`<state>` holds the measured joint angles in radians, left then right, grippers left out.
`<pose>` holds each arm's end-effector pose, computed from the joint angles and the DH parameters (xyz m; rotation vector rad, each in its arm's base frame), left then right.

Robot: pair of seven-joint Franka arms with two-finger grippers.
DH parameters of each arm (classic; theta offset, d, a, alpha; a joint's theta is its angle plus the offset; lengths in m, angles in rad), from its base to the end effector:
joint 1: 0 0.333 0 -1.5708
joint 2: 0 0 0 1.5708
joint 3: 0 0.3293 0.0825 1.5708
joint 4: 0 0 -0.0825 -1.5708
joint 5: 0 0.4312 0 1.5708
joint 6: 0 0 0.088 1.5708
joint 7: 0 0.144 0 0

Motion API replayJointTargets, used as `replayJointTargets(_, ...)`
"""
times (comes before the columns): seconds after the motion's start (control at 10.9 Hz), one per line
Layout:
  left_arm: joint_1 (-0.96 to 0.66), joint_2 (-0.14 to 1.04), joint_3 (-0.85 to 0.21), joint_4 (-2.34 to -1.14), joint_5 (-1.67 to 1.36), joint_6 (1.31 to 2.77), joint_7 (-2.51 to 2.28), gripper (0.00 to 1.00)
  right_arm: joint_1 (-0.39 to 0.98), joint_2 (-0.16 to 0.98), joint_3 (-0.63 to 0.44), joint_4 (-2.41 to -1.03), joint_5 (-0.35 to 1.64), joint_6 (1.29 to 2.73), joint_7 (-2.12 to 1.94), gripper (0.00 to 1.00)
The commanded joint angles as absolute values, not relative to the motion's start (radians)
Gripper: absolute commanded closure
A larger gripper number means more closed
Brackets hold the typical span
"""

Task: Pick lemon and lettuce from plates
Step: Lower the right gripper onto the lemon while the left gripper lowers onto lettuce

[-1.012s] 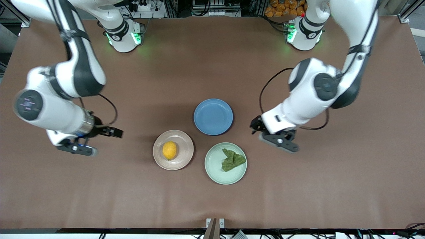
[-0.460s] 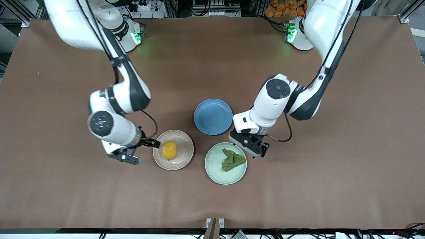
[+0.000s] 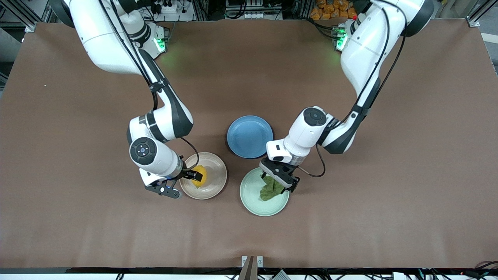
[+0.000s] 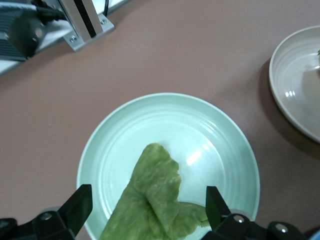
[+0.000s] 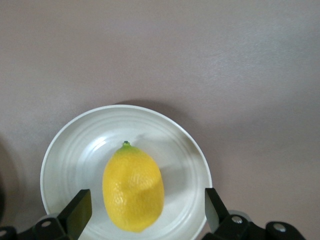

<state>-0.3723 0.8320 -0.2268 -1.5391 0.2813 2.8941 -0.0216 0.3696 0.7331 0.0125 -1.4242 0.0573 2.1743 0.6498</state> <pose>0.6776 -0.4410 0.1746 2.6918 -1.0015 0.7710 0.7200 0.2920 0.2102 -3.0493 0.4657 0.0197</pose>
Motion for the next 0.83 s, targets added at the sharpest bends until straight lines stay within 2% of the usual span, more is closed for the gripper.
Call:
replayJointTargets(0.0,-0.38,0.877,-0.216,-1.497,0.308,2.915,-0.005,0.0,0.402,0.793,0.006,-1.388,0.06,2.233,0.696,0.0)
replayJointTargets(0.74,-0.388,0.939,-0.179,-1.491,0.31,2.953,0.112,0.0,0.428,0.867,0.003,-1.393,0.04,2.299,0.696,0.0)
